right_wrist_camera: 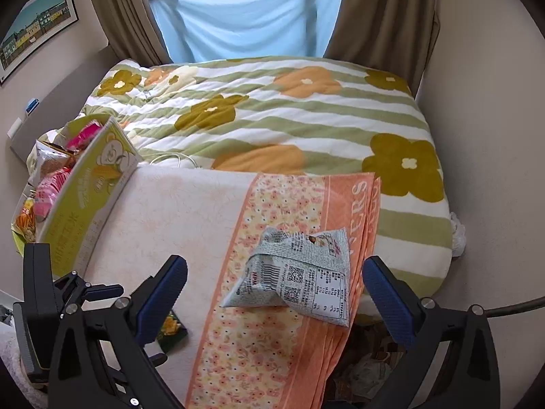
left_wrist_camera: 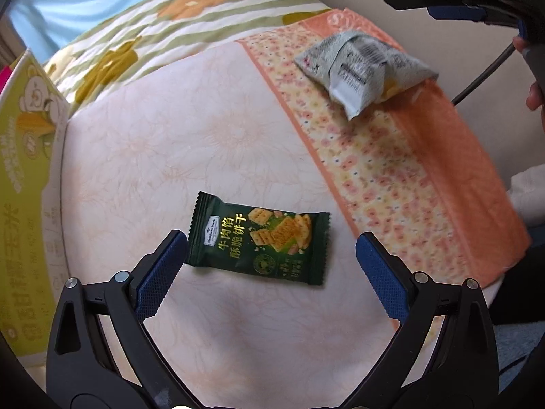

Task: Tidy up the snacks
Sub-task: 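Grasp the green cracker packet with the left tool while the right tool grasps the grey bag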

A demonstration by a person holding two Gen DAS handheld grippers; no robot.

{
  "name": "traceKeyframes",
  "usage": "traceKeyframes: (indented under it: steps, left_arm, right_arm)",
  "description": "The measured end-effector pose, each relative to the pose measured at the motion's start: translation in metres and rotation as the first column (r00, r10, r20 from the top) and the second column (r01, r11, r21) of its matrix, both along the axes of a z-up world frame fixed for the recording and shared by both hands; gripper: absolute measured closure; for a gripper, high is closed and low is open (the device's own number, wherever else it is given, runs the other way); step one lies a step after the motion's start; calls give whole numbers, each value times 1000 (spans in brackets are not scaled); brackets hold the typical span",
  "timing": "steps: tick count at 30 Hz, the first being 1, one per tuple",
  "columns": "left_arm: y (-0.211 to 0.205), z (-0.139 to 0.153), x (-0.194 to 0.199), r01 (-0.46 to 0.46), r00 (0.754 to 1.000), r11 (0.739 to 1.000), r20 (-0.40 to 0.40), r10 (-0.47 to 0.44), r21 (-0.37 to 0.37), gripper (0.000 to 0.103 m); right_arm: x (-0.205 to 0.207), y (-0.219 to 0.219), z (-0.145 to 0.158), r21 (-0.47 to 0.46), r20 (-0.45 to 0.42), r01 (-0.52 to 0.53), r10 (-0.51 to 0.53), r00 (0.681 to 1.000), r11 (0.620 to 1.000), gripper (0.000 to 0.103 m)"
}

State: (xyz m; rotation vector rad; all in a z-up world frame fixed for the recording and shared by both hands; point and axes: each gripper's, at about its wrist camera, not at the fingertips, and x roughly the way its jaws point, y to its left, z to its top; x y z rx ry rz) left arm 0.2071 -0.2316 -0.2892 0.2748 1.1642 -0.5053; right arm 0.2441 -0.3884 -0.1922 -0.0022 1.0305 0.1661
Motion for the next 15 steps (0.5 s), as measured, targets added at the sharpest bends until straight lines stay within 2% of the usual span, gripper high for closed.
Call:
traceKeyframes:
  steps: [4, 9, 15]
  left_arm:
    - [-6, -14, -3, 31, 998, 998, 44, -33, 45, 4]
    - [-7, -28, 0, 33, 999, 997, 38, -36, 67, 4]
    - [-1, -33, 14, 24, 1000, 999, 19, -25, 31, 0]
  right_arm:
    - [5, -2, -22, 3, -23, 1, 0, 1000, 1000, 1]
    - [8, 1, -38, 0, -43, -4, 4, 999, 1000, 1]
    - [12, 5, -48, -25, -60, -8, 7, 998, 1000, 1]
